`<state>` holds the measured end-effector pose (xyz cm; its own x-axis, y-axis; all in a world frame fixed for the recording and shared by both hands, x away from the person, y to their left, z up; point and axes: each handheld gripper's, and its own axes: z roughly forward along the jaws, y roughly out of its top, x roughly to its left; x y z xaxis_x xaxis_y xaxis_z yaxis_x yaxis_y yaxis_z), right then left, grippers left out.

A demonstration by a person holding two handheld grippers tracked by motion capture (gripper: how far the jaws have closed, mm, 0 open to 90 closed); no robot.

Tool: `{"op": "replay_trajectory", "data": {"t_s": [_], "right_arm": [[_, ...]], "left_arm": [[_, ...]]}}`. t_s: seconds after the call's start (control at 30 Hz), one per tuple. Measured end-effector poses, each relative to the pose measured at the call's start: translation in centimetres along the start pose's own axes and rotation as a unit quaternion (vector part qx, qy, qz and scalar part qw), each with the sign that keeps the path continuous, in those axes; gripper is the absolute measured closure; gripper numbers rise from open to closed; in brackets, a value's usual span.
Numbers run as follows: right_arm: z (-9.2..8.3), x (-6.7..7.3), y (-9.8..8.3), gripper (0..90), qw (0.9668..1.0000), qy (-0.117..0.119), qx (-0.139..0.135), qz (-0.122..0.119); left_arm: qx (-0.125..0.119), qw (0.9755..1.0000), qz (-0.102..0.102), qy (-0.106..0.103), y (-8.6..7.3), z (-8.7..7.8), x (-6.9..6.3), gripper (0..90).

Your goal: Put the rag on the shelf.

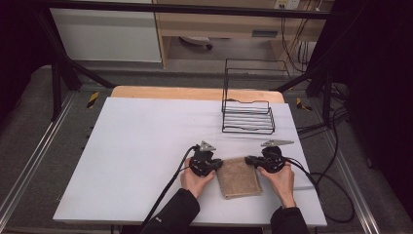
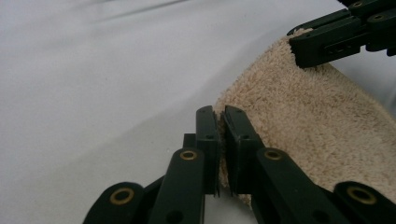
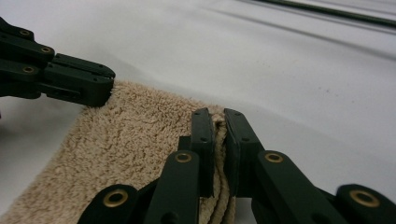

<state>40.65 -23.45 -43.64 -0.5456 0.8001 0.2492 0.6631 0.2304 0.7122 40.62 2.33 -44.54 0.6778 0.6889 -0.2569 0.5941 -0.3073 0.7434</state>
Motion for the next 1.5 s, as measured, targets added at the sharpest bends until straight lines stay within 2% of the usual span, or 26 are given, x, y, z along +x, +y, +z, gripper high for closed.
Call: {"op": "replay_trajectory", "data": {"t_s": [0.37,0.5,0.63,0.8,1.07,1.5], "right_arm": [[-1.8,0.9,0.4,83.4,0.9994,0.0,-0.032,-0.008],[-2.4,1.2,0.4,83.4,0.999,-0.003,-0.041,-0.016],[-3.0,1.5,0.6,83.6,0.9986,-0.004,-0.052,-0.015],[-4.0,1.9,0.9,83.7,0.9975,-0.007,-0.069,-0.015],[-5.3,2.3,1.3,83.8,0.995,-0.014,-0.097,-0.022],[-7.2,2.8,2.0,83.8,0.9893,-0.024,-0.141,-0.031]], "left_arm": [[-0.037,0.9992,0.013,-0.003,0.5,-1.7,-0.7,84.8],[-0.043,0.9989,0.018,-0.005,0.8,-2.3,-1.1,85.0],[-0.05,0.9983,0.029,0.001,1.4,-2.8,-1.6,85.1],[-0.061,0.9975,0.034,-0.001,2.0,-3.5,-2.1,85.2],[-0.075,0.9959,0.052,0.0,2.9,-4.3,-2.7,85.2],[-0.099,0.9927,0.068,0.002,4.7,-5.4,-3.4,85.3]]}}
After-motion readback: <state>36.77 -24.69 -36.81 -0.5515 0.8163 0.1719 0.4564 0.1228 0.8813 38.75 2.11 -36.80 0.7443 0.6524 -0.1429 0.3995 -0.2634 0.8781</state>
